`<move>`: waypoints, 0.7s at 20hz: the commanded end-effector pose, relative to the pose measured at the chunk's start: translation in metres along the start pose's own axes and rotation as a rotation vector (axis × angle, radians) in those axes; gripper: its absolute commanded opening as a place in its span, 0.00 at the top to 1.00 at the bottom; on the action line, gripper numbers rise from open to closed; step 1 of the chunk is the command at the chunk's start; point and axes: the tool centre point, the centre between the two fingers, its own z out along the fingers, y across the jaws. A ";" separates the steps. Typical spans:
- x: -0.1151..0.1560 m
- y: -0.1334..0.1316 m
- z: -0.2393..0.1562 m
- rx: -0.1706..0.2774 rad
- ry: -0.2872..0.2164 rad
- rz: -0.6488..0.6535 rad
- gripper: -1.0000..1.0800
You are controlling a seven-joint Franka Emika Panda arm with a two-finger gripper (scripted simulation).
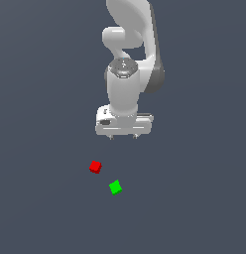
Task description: Stack the red cube on top of the green cube.
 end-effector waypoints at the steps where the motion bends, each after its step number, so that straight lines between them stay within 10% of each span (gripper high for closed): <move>1: 0.000 0.000 0.000 0.000 0.000 0.000 0.04; 14: 0.021 0.036 0.031 -0.003 -0.008 0.091 0.04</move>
